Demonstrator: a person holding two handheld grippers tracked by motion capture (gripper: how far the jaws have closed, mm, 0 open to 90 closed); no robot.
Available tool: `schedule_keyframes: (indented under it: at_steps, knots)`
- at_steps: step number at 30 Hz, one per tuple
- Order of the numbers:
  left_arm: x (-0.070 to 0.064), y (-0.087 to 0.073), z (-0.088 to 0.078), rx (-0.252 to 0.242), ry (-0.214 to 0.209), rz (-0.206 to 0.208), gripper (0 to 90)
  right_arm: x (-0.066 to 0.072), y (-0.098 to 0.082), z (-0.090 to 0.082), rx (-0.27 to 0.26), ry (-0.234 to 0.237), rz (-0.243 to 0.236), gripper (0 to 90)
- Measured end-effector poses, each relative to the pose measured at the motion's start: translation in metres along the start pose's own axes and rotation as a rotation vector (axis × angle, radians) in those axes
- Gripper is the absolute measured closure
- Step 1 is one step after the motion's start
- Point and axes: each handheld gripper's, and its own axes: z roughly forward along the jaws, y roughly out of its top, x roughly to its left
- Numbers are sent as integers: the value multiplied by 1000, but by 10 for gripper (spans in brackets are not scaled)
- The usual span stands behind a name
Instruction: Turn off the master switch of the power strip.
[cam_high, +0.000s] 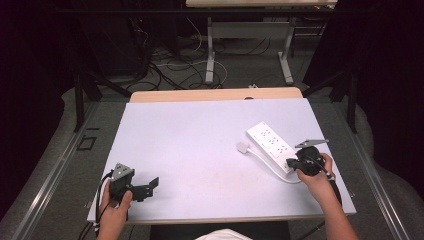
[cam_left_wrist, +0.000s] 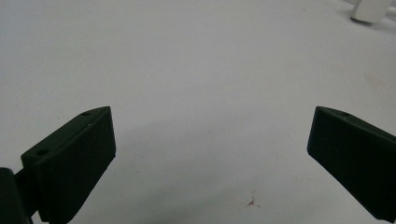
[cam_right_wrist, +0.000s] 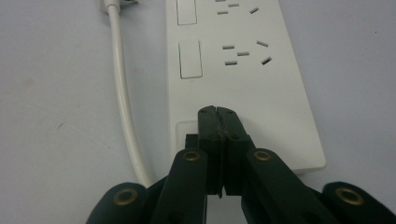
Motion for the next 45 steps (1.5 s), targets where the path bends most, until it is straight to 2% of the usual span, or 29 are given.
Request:
schedule_keyframes:
  at_steps: [10,12,15,16,25,30,33,34,35,39,40,44,45]
  knots:
    - [0,0,0,1,0,-1,13,0,0,0,-4,-7,-6,868]
    - [0,0,1,1,-1,-1,13,1,1,0,1,-12,1,827]
    - [0,0,1,4,-1,-1,13,1,1,0,4,-3,3,817]
    - [0,0,1,5,-1,-2,13,1,2,0,0,-1,-13,796]
    - [-1,1,2,10,-1,-1,13,4,5,-3,-6,4,-6,709]
    - [0,1,3,14,0,1,13,4,6,-3,8,19,9,633]
    - [0,1,3,14,-2,-1,13,5,6,-3,1,15,20,566]
    - [0,1,3,16,-2,0,13,6,6,-3,6,29,30,513]
    - [0,1,3,17,-5,0,13,6,6,-3,6,29,30,513]
    - [-1,0,3,9,-2,-6,13,7,7,-3,9,47,36,420]
    - [-1,0,2,7,-1,-10,13,7,7,-2,6,48,22,411]
    - [0,0,2,8,0,-9,13,8,8,-1,-1,39,41,380]
    - [0,0,2,12,1,-3,13,9,8,-1,9,43,41,303]
